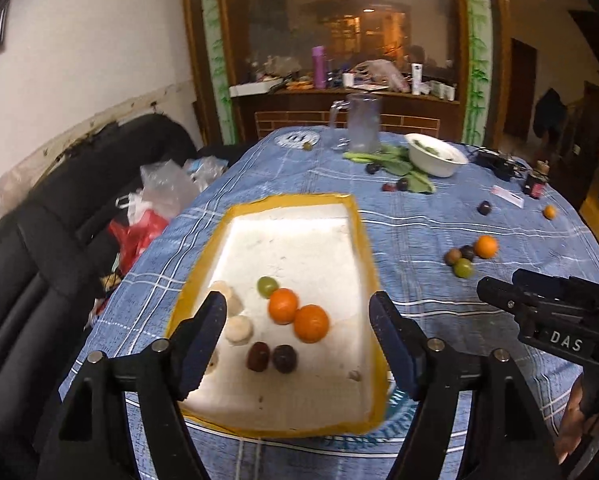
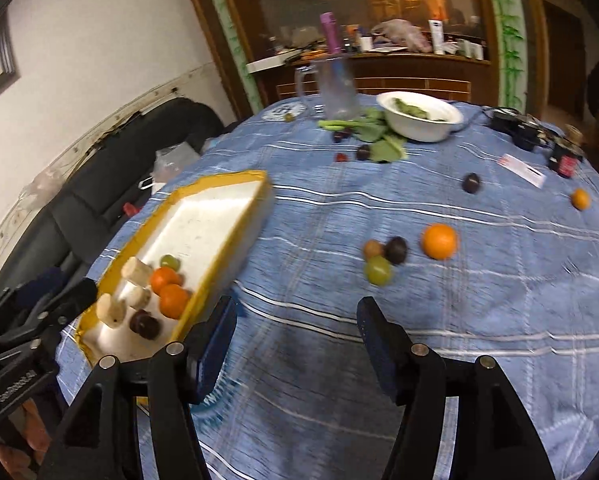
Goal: Organize fruits
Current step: 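Move both tools back toward the remaining fruits on the tablecloth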
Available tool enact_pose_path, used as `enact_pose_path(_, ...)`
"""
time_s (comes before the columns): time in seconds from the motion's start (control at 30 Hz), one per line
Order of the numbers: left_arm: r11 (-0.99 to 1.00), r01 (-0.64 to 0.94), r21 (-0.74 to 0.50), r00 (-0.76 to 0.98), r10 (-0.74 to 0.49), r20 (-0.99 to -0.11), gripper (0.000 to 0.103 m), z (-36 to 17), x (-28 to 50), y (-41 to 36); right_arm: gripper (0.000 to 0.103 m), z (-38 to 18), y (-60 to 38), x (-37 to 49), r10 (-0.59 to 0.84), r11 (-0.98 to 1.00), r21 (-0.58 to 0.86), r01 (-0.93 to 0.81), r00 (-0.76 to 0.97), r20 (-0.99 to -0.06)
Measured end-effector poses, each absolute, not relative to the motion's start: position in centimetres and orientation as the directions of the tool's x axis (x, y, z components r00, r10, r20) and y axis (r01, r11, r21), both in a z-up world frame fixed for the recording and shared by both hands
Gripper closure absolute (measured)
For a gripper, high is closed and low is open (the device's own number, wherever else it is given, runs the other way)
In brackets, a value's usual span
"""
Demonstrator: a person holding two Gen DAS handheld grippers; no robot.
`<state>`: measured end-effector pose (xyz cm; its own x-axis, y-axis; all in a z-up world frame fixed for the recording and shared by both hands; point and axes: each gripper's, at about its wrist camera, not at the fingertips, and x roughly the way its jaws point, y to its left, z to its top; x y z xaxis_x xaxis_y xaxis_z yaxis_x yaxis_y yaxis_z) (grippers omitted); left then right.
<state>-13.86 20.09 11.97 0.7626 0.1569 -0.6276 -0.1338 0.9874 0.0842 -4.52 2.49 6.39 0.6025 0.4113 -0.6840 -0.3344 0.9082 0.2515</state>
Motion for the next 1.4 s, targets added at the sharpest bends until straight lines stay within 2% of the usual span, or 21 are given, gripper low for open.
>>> enact_pose_path(0.53, 0.992, -0.055, 0.113, 0.763, 0.115, -0.636, 0.029, 11.8, -14.8, 15.8, 0.034, 6.0, -2.6, -6.8, 0.376, 0.927, 0.260, -0.271, 0.641, -0.669)
enact_pose_path(0.9, 0.996, -0.078, 0.045, 0.738, 0.088, -0.669, 0.026, 10.6, -13.7, 17.0, 0.032, 3.9, -3.6, -5.5, 0.367, 0.930, 0.285, -0.232, 0.606, -0.706)
enact_pose_path(1.27, 1.000, -0.006, -0.001, 0.704, 0.003, -0.710, 0.026, 8.8, -11.1, 15.1, 0.032, 2.4, -5.5, 1.1, 0.329, 0.941, 0.304, -0.146, 0.590, -0.737)
enact_pose_path(1.4, 0.998, 0.046, -0.047, 0.670, -0.066, -0.739, 0.026, 7.9, -9.7, 13.6, 0.032, 2.2, -6.4, 4.7, 0.308, 0.945, 0.311, -0.105, 0.608, -0.732)
